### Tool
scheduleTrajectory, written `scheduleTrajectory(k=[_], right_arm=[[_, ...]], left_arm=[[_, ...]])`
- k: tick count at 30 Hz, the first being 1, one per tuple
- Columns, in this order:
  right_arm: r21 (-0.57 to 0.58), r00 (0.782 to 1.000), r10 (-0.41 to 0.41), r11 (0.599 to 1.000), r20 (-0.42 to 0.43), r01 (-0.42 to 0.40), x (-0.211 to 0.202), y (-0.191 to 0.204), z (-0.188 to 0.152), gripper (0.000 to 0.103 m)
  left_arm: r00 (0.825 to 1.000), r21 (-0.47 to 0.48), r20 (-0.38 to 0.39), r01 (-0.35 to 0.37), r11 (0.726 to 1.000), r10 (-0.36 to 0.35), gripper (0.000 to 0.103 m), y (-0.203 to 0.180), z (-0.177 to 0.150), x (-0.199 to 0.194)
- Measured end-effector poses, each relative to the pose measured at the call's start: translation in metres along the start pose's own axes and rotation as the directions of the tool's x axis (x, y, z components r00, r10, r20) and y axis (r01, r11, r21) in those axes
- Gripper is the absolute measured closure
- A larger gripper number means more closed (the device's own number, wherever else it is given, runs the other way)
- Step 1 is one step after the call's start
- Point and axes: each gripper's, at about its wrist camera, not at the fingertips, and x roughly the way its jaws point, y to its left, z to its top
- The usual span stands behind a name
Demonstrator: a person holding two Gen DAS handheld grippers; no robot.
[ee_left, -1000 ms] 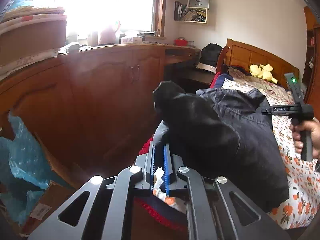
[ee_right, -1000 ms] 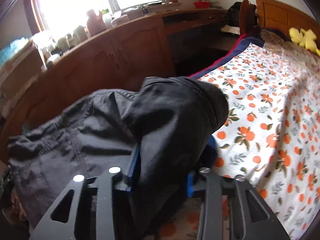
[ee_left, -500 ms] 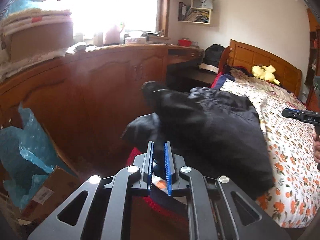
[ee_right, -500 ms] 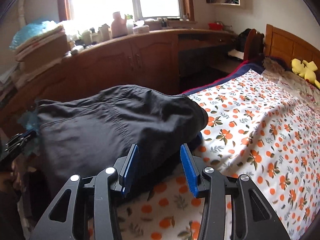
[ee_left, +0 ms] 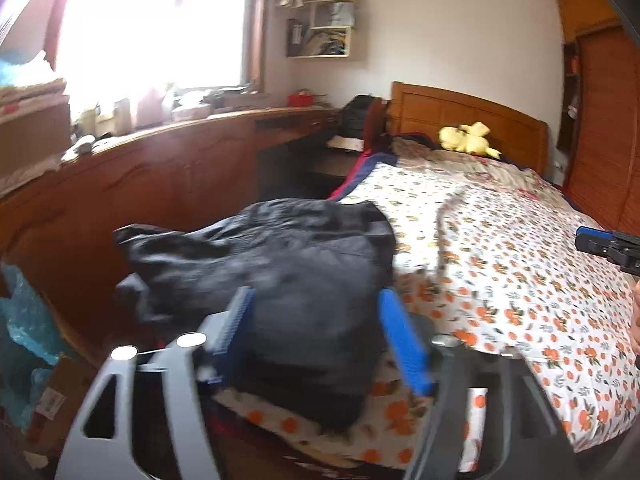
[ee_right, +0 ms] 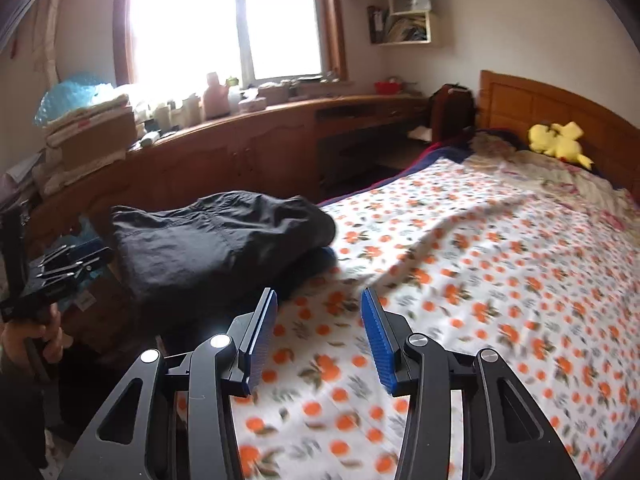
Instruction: Fold large clothes
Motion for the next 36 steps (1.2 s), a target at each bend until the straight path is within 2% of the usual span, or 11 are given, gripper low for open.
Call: scheduleTrajectory(k=[4, 9, 14, 16, 19, 23, 28, 30, 36], right_arm=[[0.017, 0.999, -0.049, 0.999, 0.021, 0.048, -0.041, -0.02, -0.02, 0.061], [0.048, 0.995, -0.097, 0.994, 0.033, 0.096, -0.079, -0.04, -0.041, 0.059], [0.074, 0.983, -0.173, 0.983, 0.056, 0.169, -0.11, -0.057, -0.068, 0.033], [0.096, 0.975, -0.209, 0.975, 0.071, 0.202, -0.126, -0.067, -0.08, 0.028], [0.131, 0.961, -0.261, 0.96, 0.091, 0.248, -0.15, -0.078, -0.097, 0.02], [0.167, 0.937, -0.332, 0.936, 0.112, 0.311, -0.181, -0.087, -0.118, 0.008], [0.242, 0.904, -0.41, 0.895, 0.122, 0.374, -0.215, -0.096, -0.144, 0.007], [0.271, 0.898, -0.422, 0.885, 0.125, 0.378, -0.226, -0.1, -0.152, 0.007], [0.308, 0.866, -0.477, 0.855, 0.148, 0.418, -0.256, -0.1, -0.165, 0.007]], left_arm=[[0.998, 0.033, 0.012, 0.06, 0.998, -0.06, 0.002, -0.049, -0.001, -0.003], [0.995, 0.065, 0.005, 0.098, 0.993, -0.099, 0.002, -0.099, -0.001, -0.003], [0.99, 0.118, 0.017, 0.138, 0.983, -0.141, 0.002, -0.15, -0.004, -0.01], [0.986, 0.156, 0.019, 0.159, 0.975, -0.164, 0.002, -0.176, -0.006, -0.016], [0.973, 0.164, 0.012, 0.224, 0.961, -0.229, 0.002, -0.204, -0.011, -0.022], [0.962, 0.184, 0.001, 0.268, 0.946, -0.273, 0.002, -0.242, -0.022, -0.032], [0.948, 0.209, -0.003, 0.313, 0.927, -0.319, 0.002, -0.276, -0.036, -0.047], [0.942, 0.216, -0.002, 0.328, 0.92, -0.335, 0.002, -0.286, -0.041, -0.052], [0.937, 0.234, 0.01, 0.337, 0.912, -0.348, 0.002, -0.317, -0.048, -0.074]])
